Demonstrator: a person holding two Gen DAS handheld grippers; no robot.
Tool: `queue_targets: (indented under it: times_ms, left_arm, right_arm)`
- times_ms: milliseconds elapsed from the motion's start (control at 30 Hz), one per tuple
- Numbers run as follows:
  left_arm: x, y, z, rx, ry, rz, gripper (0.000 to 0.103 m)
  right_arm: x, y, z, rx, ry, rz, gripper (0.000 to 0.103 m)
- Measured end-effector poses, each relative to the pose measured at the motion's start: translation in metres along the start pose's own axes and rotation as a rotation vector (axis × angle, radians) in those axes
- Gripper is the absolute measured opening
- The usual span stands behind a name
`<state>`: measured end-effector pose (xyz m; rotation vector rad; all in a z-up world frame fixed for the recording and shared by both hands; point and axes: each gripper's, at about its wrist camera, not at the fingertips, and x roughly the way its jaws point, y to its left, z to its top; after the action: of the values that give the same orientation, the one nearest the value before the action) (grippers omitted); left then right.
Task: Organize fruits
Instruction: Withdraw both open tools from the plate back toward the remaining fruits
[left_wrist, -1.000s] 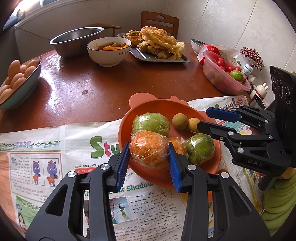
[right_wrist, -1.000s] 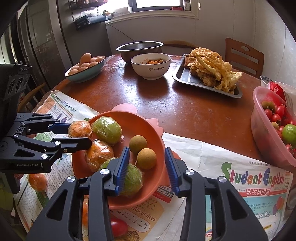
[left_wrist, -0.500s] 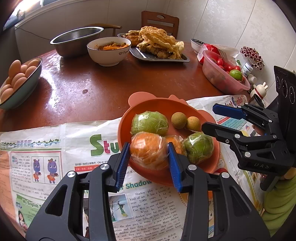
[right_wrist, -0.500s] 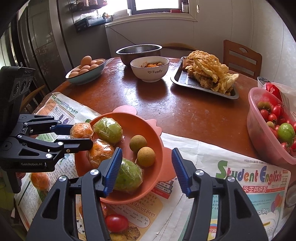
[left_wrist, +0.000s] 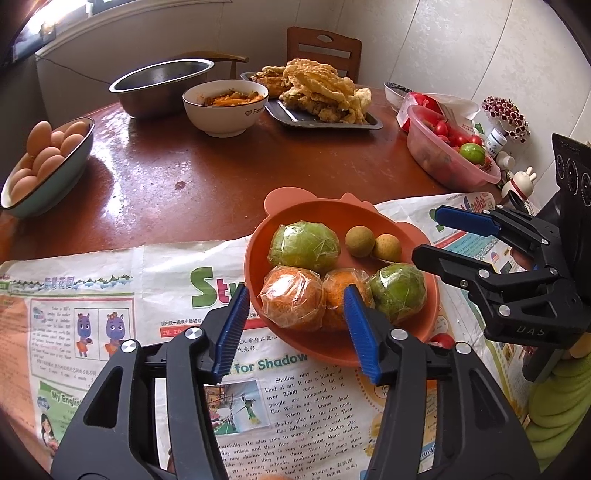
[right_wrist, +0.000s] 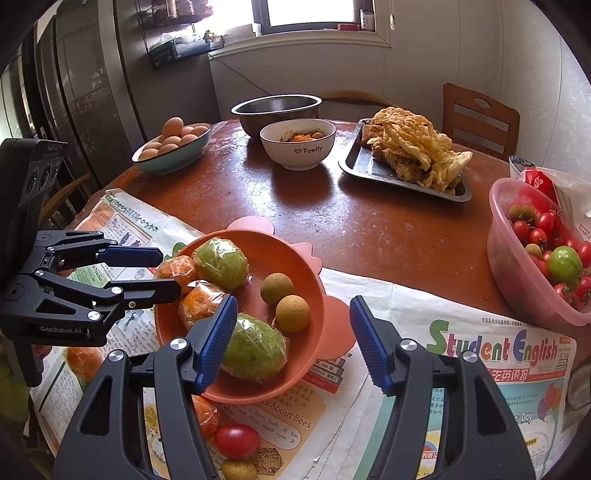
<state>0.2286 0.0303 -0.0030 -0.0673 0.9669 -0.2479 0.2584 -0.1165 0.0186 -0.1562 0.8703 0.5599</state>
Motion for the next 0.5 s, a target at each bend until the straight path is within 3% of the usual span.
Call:
queue_targets:
  times_ms: [500]
  left_arm:
    - [-0.014,-0.001,-0.001,-0.015,-0.027,0.023,0.069]
  right_arm:
    - [-0.012,0.0,0.0,0.01,-0.021,-0.016,0.078]
